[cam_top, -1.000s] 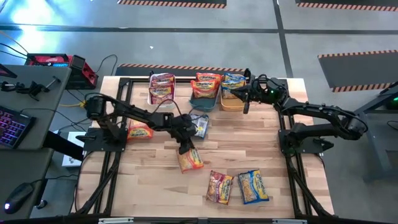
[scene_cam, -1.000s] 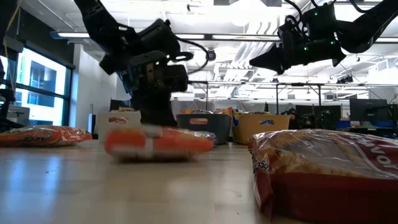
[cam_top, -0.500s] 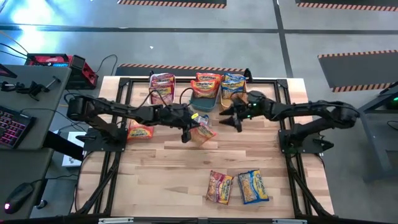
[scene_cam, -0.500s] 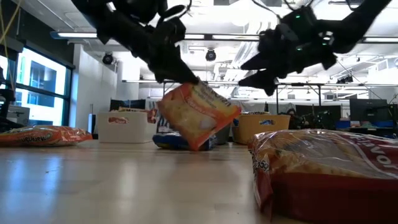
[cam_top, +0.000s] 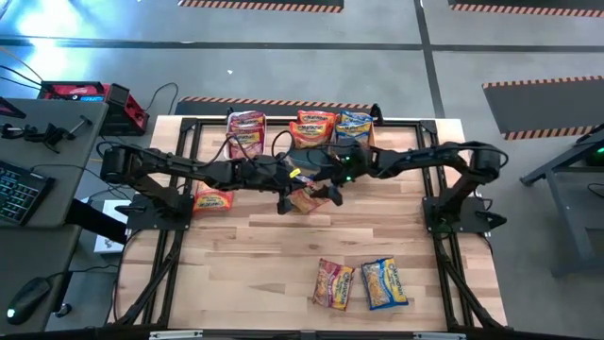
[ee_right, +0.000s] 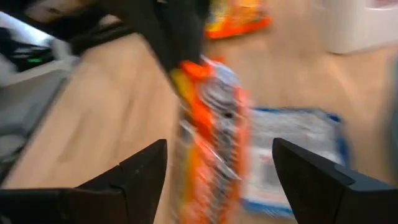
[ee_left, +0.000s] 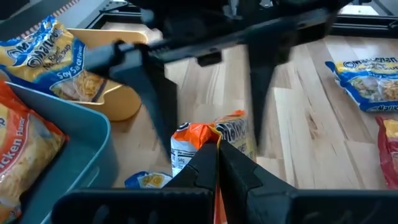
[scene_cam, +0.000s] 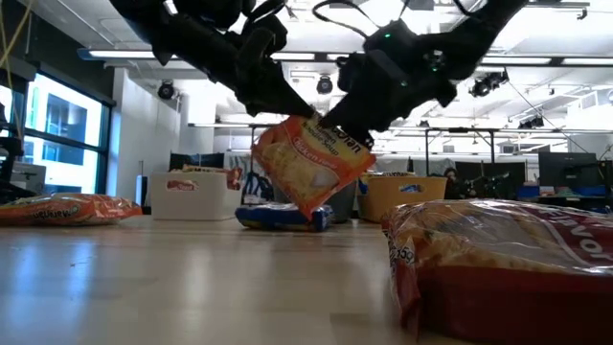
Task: Sort Maruchan noodles
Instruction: Put the orange noodle pack into the blue bin
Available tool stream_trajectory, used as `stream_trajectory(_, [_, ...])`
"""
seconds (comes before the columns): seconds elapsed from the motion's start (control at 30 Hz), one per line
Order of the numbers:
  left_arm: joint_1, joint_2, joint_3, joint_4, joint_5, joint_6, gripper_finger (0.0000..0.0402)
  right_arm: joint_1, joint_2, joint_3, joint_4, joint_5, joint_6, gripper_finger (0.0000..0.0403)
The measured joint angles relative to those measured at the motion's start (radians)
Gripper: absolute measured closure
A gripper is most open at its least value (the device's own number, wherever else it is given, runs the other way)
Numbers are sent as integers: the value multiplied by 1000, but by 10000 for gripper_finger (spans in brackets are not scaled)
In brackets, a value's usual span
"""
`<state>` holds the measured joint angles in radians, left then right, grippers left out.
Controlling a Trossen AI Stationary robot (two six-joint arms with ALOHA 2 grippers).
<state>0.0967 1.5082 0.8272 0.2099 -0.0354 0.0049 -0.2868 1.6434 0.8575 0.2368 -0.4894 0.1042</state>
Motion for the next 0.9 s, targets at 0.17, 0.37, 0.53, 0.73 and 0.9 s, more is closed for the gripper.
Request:
stream_trajectory(0.17, [1, 0, 0, 8, 0, 0, 401, 2, 55, 65, -55, -33, 27, 141])
stream_trajectory(0.37, [8, 0, 0, 33, -3, -18, 401, 1, 65, 72, -74, 45, 30, 194])
stream_trajectory(0.53, [21, 0, -12, 88, -17, -19, 401, 2, 65, 72, -68, 43, 27, 254])
stream_trajectory(0.73, [46, 0, -80, 230, -25, -103, 399, 1, 63, 72, -58, 45, 17, 308])
stream_trajectory(0.9, [53, -11, -125, 270, -33, -108, 369, -28, 33, 96, -144, 50, -24, 313])
